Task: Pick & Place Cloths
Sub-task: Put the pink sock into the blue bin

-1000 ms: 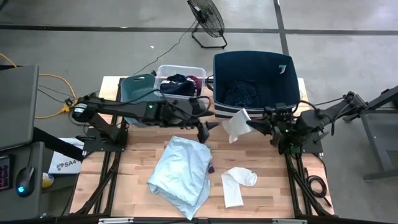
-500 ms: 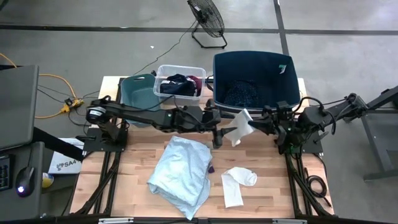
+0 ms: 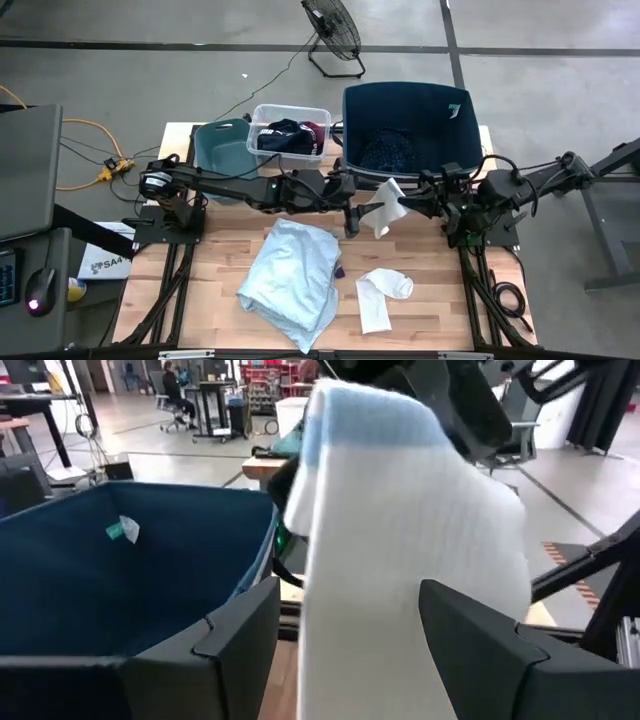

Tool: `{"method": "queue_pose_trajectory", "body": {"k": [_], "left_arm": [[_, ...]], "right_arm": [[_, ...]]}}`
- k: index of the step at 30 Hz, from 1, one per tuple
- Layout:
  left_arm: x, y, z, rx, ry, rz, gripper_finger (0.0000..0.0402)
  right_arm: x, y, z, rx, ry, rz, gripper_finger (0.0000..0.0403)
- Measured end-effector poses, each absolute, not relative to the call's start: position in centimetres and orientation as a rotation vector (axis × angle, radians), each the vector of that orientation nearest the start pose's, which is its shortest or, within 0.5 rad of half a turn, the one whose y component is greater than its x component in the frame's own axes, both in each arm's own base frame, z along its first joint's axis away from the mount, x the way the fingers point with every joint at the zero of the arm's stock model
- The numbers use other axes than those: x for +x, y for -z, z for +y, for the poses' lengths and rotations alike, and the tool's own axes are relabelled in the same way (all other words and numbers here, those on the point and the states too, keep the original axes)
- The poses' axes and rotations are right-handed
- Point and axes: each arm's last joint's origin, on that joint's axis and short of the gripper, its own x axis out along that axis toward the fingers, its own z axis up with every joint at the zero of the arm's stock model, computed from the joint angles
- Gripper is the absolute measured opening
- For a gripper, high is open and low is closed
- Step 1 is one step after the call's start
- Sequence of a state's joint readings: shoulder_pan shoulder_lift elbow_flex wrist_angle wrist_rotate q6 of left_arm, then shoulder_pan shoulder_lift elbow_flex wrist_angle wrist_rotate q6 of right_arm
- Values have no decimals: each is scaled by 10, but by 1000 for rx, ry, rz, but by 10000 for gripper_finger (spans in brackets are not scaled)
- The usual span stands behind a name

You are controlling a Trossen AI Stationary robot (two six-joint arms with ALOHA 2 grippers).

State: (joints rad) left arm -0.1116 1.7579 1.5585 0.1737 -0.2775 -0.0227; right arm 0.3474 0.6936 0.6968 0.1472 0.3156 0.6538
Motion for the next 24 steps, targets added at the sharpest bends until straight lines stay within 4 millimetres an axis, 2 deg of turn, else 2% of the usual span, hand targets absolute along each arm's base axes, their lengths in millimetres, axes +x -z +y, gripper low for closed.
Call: {"method": "queue_pose_trajectory", "body": {"k": [12, 19, 21, 24], "left_arm": [[435, -353, -44, -41, -78, -45, 235], [435, -356, -47, -51, 54, -67, 232], [435, -356, -47, -89, 50, -68, 220], [435, -356, -47, -126, 49, -69, 176]], "right_arm": [[159, -346, 42, 699, -110, -114, 4], [159, -346, 42, 699, -116, -114, 4], [159, -345, 42, 697, -114, -110, 4], [159, -345, 42, 697, -113, -107, 4]]}}
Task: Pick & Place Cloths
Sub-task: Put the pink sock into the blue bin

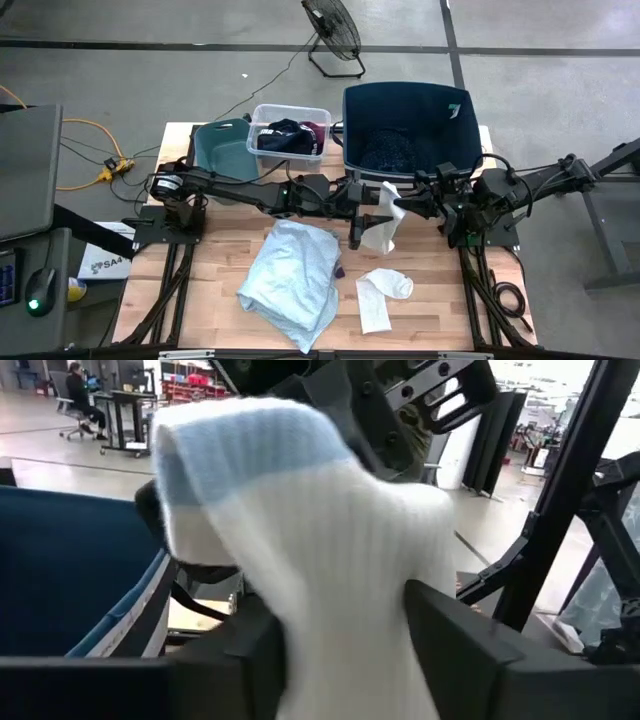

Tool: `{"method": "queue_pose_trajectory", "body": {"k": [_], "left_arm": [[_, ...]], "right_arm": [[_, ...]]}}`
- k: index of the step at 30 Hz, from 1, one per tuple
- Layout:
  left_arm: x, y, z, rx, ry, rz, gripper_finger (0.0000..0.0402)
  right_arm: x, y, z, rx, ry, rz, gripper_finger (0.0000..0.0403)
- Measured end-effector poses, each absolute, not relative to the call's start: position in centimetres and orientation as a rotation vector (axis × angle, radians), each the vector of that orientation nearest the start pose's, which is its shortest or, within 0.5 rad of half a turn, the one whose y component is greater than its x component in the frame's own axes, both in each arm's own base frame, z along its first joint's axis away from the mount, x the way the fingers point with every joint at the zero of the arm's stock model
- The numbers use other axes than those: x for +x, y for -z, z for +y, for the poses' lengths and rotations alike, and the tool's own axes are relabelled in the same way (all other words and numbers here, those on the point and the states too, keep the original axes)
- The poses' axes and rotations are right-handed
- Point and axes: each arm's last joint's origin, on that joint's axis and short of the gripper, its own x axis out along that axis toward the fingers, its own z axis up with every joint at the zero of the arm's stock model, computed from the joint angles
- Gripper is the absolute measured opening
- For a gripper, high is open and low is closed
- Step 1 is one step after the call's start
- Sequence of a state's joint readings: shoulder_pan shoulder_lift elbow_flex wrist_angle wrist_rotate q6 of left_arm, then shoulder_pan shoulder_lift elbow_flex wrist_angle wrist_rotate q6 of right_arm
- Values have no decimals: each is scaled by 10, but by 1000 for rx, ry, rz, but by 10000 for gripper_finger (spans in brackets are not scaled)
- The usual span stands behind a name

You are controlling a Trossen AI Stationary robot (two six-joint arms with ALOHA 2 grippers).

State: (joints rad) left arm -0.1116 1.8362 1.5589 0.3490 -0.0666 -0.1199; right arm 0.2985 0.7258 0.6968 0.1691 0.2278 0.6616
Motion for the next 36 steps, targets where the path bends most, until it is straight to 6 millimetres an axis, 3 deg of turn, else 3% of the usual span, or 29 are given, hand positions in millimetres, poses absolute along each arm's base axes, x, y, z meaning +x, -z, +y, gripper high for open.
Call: {"method": "queue_pose_trajectory", "body": {"k": [6, 7, 17, 21, 29, 36], "left_arm": [[435, -356, -47, -128, 47, -66, 26], [435, -356, -47, -133, 50, -67, 16], [435, -356, -47, -134, 57, -68, 3], [435, -356, -47, -134, 57, -68, 2], [430, -359, -46, -109, 42, -38, 1], [391, -391, -37, 8, -124, 65, 1]], "right_arm": [[159, -344, 42, 695, -111, -101, 4], [159, -344, 42, 695, -112, -101, 4], [157, -346, 42, 660, -138, -106, 22], [152, -349, 41, 639, -143, -131, 80], [134, -359, 36, 651, -171, -198, 234], [121, -364, 32, 635, -191, -241, 292]]}}
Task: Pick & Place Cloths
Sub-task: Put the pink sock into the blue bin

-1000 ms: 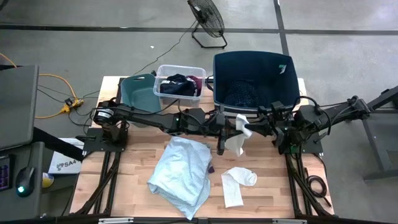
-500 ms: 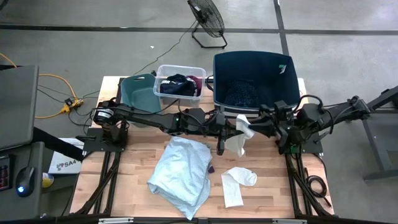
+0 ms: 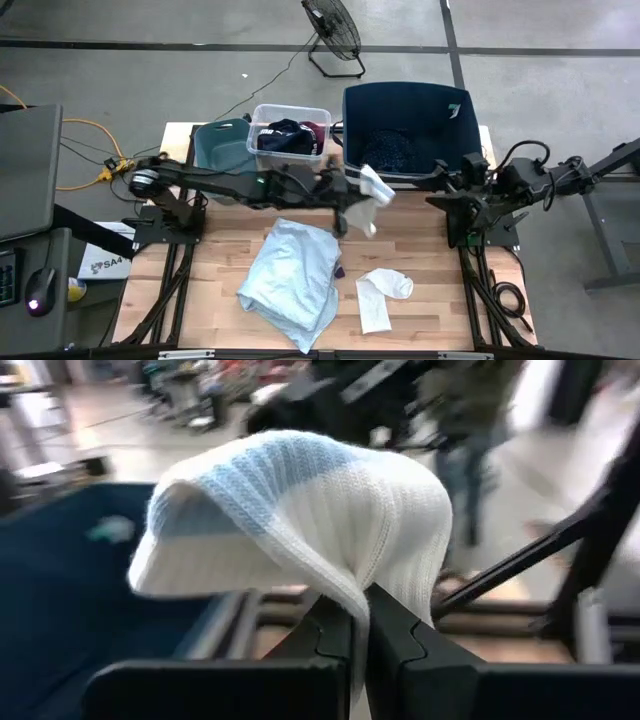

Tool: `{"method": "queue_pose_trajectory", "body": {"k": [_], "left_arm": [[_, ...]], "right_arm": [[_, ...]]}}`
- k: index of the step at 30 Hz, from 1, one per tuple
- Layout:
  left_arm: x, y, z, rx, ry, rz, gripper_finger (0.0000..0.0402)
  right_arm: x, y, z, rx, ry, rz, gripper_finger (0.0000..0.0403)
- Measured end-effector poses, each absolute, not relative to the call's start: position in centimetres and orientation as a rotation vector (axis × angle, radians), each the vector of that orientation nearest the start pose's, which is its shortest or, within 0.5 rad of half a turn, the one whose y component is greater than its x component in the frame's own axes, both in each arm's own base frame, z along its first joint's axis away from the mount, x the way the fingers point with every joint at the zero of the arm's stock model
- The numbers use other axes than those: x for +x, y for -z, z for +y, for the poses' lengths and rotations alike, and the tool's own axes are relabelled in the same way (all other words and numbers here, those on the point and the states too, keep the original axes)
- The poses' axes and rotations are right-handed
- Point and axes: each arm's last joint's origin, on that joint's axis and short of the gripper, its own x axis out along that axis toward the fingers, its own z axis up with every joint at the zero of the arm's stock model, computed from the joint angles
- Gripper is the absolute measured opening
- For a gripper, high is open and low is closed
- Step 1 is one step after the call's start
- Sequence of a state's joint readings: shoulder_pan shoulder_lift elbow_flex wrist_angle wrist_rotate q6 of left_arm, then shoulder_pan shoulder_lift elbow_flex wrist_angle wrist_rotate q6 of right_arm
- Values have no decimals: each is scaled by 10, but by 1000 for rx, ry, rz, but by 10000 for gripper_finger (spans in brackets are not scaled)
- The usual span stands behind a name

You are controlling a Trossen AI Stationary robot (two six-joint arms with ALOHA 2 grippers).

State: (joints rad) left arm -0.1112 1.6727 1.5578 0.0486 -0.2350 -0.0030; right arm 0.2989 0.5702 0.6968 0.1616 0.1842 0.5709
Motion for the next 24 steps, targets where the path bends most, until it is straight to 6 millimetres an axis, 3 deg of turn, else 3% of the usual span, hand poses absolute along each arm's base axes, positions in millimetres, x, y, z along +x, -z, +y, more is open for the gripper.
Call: {"method": "queue_pose_trajectory", "body": {"k": [6, 15, 24], "left_arm": [[333, -428, -25, 68, -331, 150, 0], [251, -461, -9, 166, -583, 235, 0], [212, -477, 9, 340, -810, 282, 0]], "right_arm": [[121, -361, 30, 636, -130, -229, 295], [124, -358, 29, 637, -44, -220, 295], [124, -357, 25, 652, 109, -257, 295]]}}
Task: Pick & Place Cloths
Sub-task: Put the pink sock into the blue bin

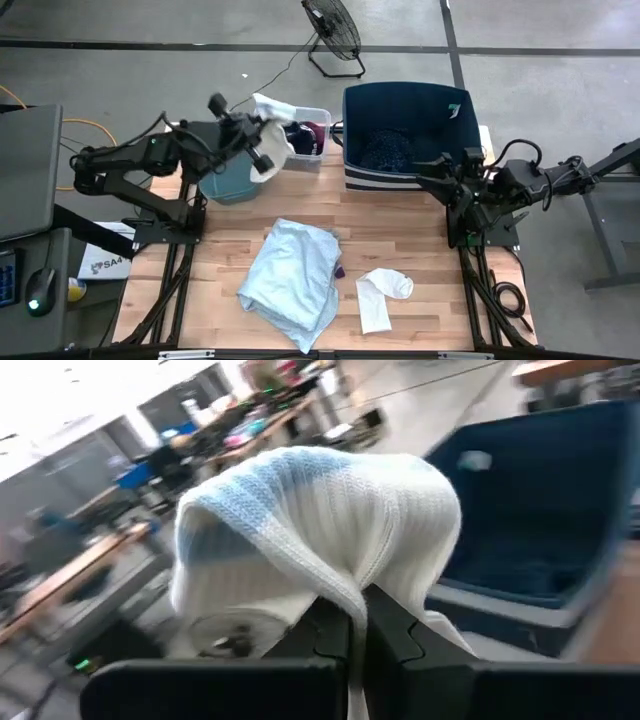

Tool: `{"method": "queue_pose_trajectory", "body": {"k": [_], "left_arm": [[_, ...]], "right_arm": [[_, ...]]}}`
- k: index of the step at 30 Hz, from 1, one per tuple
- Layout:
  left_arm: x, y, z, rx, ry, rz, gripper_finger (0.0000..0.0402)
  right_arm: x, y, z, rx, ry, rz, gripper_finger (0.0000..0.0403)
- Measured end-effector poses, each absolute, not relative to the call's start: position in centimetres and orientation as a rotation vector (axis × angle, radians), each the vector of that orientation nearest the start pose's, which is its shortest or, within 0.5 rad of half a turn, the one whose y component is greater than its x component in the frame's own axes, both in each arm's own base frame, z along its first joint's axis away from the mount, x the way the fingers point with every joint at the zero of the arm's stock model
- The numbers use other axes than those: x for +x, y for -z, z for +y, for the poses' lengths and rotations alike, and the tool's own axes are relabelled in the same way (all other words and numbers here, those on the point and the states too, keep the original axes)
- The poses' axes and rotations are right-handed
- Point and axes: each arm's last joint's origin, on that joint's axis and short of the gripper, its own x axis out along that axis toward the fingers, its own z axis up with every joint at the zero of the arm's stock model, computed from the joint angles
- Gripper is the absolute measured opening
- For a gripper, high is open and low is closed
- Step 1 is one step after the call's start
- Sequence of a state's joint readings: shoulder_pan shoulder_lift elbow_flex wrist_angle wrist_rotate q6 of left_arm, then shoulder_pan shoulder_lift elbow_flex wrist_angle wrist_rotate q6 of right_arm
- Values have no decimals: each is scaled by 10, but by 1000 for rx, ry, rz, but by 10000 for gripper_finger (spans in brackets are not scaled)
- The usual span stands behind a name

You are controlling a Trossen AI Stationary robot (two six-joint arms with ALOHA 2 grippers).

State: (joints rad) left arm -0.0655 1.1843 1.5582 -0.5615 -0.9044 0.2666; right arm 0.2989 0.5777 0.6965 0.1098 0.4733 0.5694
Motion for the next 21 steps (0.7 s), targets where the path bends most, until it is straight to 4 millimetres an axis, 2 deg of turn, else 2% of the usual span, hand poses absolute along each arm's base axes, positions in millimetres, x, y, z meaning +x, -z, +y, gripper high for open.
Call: {"method": "queue_pose_trajectory", "body": {"k": [7, 21], "left_arm": [[187, -471, 32, 361, -928, 415, 0], [174, -467, 61, 358, -1020, 516, 0]], "right_arm": [[125, -357, 23, 661, 186, -274, 295], [125, -357, 22, 665, 212, -281, 295]]}}
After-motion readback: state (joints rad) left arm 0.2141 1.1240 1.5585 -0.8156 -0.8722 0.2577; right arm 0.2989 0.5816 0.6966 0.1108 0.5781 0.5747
